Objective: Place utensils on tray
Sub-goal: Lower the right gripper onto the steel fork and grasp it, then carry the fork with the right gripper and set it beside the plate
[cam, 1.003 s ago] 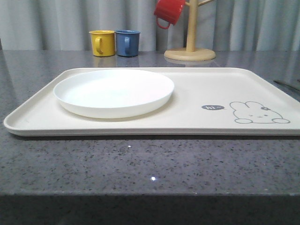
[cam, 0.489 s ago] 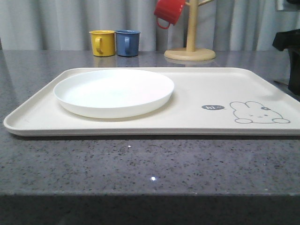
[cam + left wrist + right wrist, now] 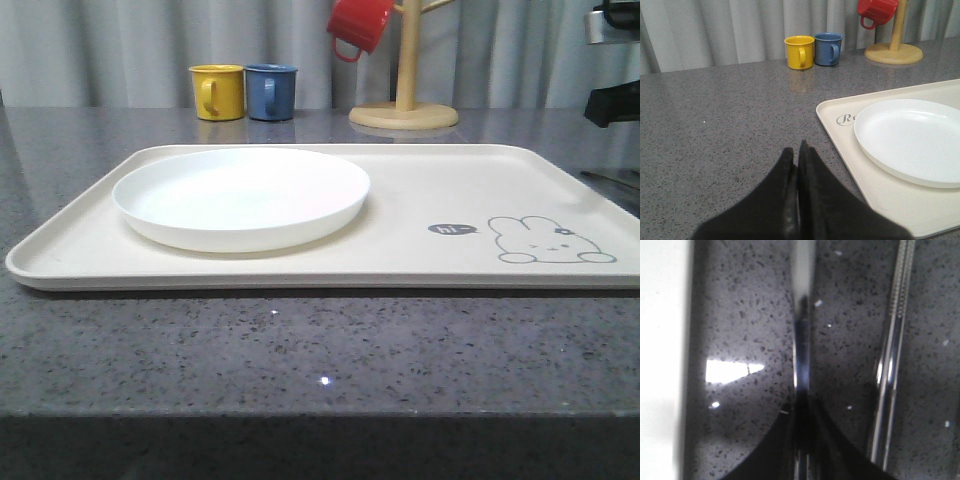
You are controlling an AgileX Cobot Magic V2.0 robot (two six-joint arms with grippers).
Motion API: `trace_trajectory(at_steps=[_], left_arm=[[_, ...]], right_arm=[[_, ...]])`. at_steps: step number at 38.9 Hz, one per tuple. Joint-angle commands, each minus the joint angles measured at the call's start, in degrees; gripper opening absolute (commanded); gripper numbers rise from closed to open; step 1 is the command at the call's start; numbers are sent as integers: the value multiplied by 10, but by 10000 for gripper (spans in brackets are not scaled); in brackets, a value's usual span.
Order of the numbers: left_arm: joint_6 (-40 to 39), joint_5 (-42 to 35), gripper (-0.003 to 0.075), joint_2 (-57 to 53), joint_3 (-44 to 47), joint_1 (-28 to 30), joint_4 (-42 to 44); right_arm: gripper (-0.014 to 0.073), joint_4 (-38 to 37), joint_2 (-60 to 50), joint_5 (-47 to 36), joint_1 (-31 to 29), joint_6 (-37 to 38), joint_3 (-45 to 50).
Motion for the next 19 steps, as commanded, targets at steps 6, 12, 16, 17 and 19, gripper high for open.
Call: trace_trajectory(at_steps=[6, 12, 16, 17, 19], left_arm=[[-5, -46, -18, 4, -16, 0, -5], [-5, -46, -18, 4, -16, 0, -5], [-5, -46, -18, 4, -16, 0, -5], [-5, -46, -18, 4, -16, 0, -5], [-5, -46, -18, 4, -16, 0, -5]], right_arm=[[-66, 18, -27, 3, 0, -3, -13], [-66, 16, -77, 11, 0, -3, -13], [-58, 23, -111, 27, 8, 4, -13], [-58, 23, -120, 32, 13, 13, -13], [-58, 23, -132, 41, 23, 32, -16]])
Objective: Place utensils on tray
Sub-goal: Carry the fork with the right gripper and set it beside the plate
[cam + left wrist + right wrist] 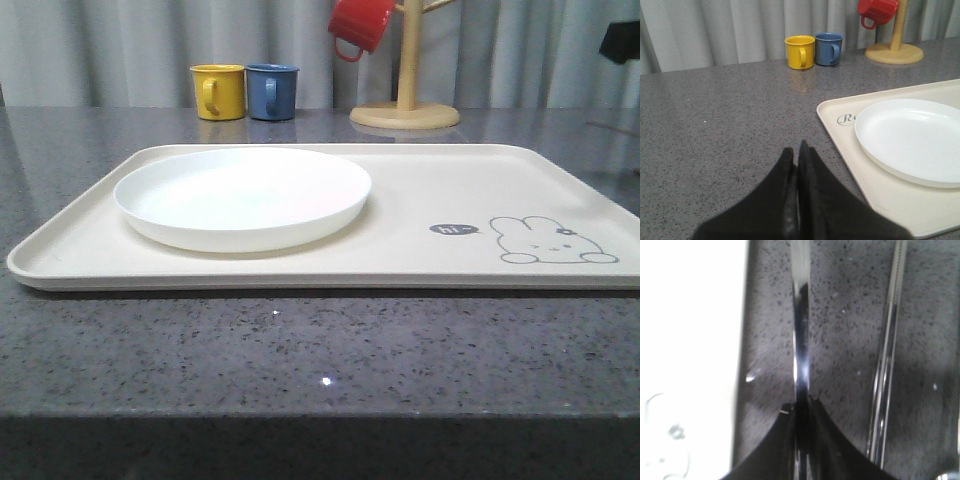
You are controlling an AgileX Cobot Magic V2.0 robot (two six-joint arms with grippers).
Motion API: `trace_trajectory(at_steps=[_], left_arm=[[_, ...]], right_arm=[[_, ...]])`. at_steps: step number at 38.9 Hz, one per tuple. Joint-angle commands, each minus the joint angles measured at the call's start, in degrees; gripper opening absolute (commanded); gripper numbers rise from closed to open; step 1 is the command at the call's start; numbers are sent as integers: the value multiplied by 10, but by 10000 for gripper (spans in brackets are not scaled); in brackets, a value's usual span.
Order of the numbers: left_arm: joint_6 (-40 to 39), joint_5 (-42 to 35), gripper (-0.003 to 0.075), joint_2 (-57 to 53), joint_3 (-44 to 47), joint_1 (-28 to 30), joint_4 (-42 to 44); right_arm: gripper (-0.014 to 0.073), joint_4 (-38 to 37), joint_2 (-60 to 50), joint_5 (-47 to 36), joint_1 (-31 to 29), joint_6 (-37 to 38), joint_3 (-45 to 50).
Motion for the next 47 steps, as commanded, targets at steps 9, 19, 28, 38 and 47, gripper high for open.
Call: trace_trajectory(at_steps=[9, 19, 28, 38, 47], left_arm=[[-5, -46, -18, 4, -16, 0, -5], [-5, -46, -18, 4, -16, 0, -5], [-5, -46, -18, 4, -16, 0, -5], [-5, -46, -18, 4, -16, 0, -5], [-5, -46, -18, 4, -16, 0, -5]], right_arm=[[-58, 4, -44, 32, 98, 105, -68], [-58, 4, 27, 14, 212, 197, -140], [-58, 4, 106, 6, 236, 254, -180], [-58, 2, 151, -19, 236, 286, -180], [-58, -1, 171, -21, 236, 286, -180]])
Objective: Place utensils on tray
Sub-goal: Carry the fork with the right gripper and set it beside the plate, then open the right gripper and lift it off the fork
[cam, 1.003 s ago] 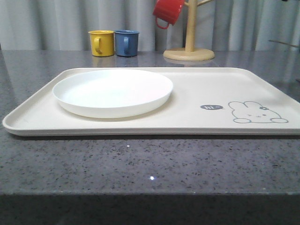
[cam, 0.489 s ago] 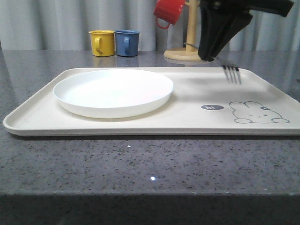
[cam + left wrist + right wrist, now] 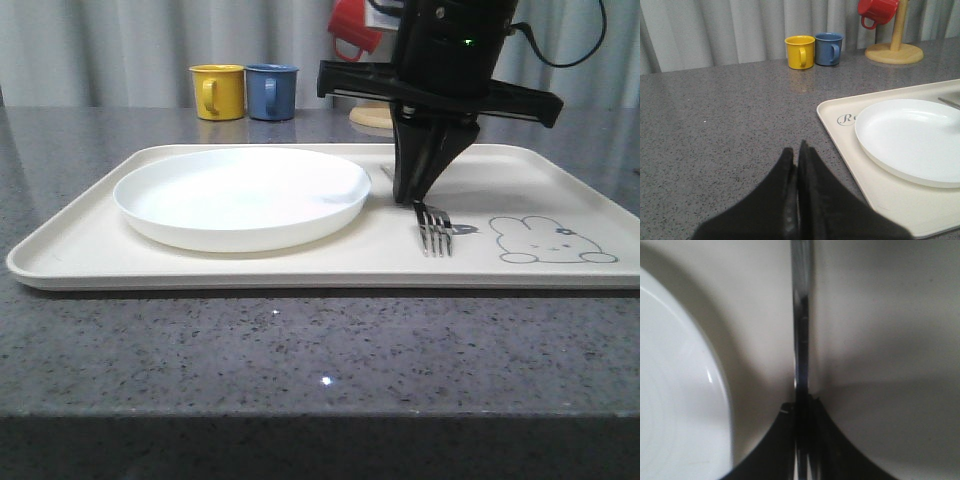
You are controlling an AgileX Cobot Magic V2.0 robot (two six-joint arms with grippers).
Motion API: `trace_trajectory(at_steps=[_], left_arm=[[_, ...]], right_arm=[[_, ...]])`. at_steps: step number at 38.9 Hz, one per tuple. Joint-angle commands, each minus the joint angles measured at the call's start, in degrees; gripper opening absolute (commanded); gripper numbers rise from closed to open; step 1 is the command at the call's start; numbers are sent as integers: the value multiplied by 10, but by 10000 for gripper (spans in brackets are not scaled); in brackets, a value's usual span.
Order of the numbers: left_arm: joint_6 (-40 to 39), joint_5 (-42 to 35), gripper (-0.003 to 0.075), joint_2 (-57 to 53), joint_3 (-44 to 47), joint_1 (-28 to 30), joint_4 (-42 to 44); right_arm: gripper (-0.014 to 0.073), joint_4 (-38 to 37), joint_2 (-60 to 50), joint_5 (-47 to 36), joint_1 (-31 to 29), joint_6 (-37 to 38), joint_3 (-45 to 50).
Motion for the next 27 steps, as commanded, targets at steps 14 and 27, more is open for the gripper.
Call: trace_trajectory(at_steps=[14, 27], left_arm=[[-5, -46, -18, 4, -16, 0, -5], [-5, -46, -18, 4, -16, 0, -5]], right_arm=[[323, -8, -22, 23, 0, 1, -44], [372, -97, -31, 201, -8, -71, -170]])
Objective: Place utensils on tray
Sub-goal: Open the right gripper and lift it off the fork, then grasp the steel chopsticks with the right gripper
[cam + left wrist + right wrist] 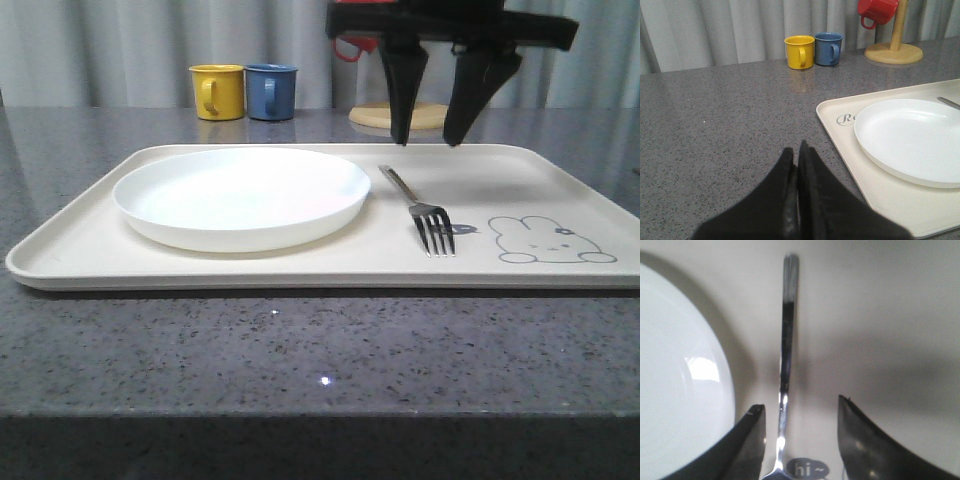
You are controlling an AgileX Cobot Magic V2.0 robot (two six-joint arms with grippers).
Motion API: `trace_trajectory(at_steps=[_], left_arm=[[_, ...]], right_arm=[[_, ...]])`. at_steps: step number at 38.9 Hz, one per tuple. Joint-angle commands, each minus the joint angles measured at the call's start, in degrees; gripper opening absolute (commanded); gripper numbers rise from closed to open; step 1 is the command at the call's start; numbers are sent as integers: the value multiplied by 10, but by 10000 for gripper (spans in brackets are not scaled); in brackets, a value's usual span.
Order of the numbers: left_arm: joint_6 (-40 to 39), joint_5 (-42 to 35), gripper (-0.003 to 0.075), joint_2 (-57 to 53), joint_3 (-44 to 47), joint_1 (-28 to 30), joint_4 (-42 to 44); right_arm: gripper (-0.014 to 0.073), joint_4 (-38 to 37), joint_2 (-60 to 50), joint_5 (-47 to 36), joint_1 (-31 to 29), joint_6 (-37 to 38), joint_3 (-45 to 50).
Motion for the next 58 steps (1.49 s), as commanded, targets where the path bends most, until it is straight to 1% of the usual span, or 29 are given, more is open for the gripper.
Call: trace_trajectory(at_steps=[1, 6, 11, 16, 20, 25, 30, 35, 53, 56, 58], left_arm=[[-5, -46, -18, 4, -16, 0, -5], [-5, -46, -18, 4, -16, 0, -5], [-5, -46, -18, 4, -16, 0, -5], [-5, -46, -18, 4, -16, 0, -5], [-5, -46, -18, 4, -16, 0, -5], [-5, -46, -18, 4, -16, 0, -5], [-5, -46, -18, 4, -16, 0, -5], [-5, -46, -18, 4, -16, 0, -5], [-5, -46, -18, 4, -16, 0, -5], [-5, -46, -18, 4, -16, 0, -5], [-5, -46, -18, 4, -16, 0, -5]], right_arm=[[372, -37, -43, 68, -11, -38, -35], [372, -37, -66, 68, -40, -75, -28], [372, -37, -104, 68, -92, -108, 5], [372, -37, -145, 68, -162, -138, 59], [370, -37, -169, 67, -223, -176, 109], [368, -29, -172, 48, -269, -202, 169], [360, -2, -171, -5, -283, -223, 218], [345, 0, -164, -39, -283, -223, 249], [342, -7, -115, -49, -292, -223, 257], [316, -7, -114, -47, -292, -223, 257], [270, -7, -114, -45, -292, -223, 257]])
